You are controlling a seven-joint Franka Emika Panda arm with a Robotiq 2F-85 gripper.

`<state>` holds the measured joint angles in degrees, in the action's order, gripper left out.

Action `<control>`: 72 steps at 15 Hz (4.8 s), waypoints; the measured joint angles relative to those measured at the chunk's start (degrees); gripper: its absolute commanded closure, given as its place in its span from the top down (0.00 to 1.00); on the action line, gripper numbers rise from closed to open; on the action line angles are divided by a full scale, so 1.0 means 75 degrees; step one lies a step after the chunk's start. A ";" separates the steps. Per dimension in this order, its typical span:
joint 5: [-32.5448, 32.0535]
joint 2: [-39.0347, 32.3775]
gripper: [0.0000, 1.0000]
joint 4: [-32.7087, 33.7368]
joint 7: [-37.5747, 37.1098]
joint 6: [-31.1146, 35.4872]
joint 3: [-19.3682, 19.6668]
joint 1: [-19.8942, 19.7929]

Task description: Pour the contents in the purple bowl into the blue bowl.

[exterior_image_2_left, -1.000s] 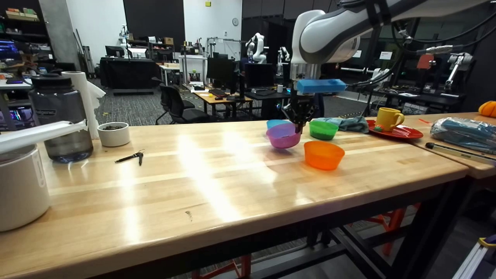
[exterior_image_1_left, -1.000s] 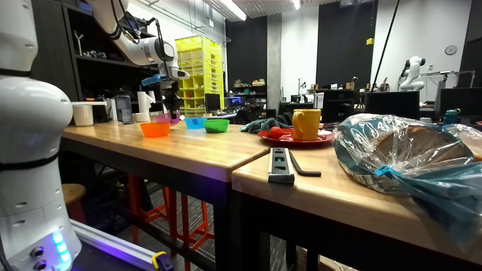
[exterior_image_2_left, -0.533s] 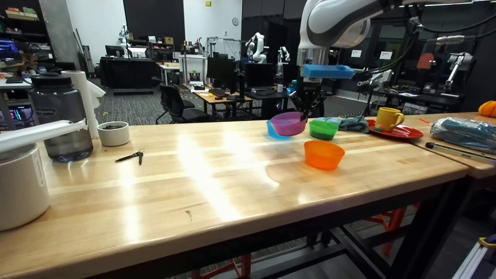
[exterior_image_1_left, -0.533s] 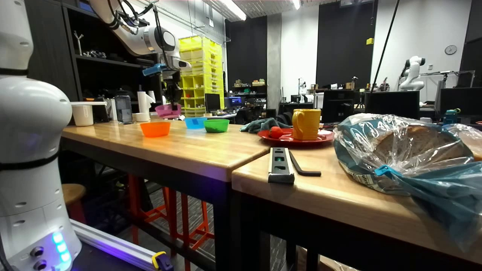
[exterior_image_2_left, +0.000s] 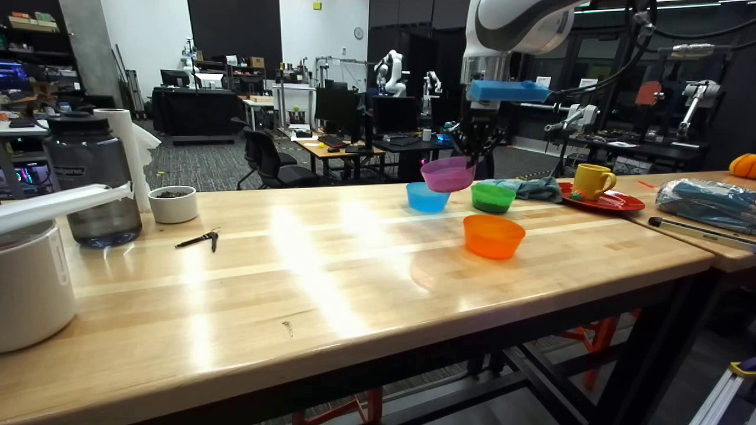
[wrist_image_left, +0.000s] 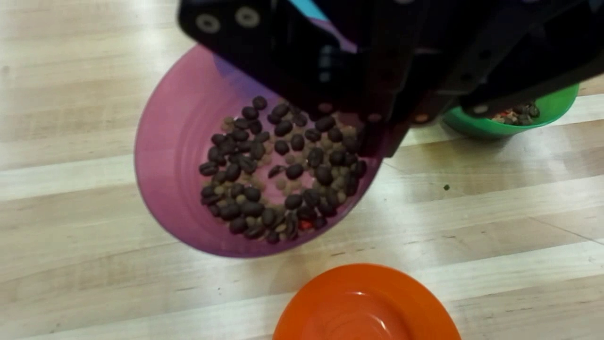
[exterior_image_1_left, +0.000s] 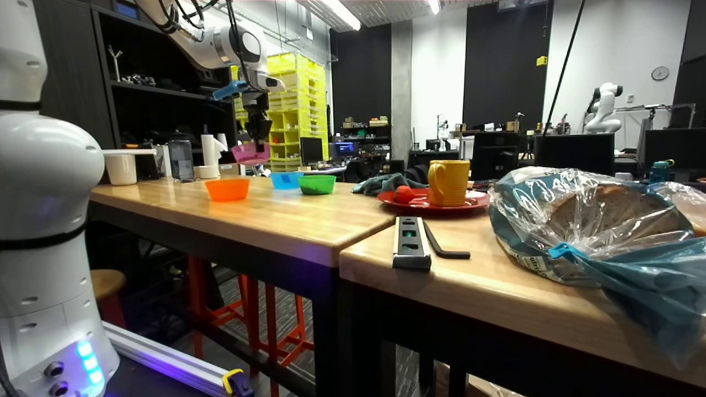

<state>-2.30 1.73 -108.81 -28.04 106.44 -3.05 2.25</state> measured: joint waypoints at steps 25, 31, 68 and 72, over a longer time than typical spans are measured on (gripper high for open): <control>-0.1668 -0.1103 0.01 0.2001 -0.0403 -0.0662 0.0110 -0.0013; -0.2429 -0.1476 0.01 0.2377 -0.0641 -0.0997 0.0110 0.0214; -0.6902 -0.2651 0.01 0.2615 -0.2461 -0.2101 -0.0216 0.1663; -0.7341 -0.2790 0.01 0.2614 -0.2663 -0.2318 -0.0287 0.1810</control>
<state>-57.36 -19.19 -89.21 -48.01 89.06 -5.20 15.83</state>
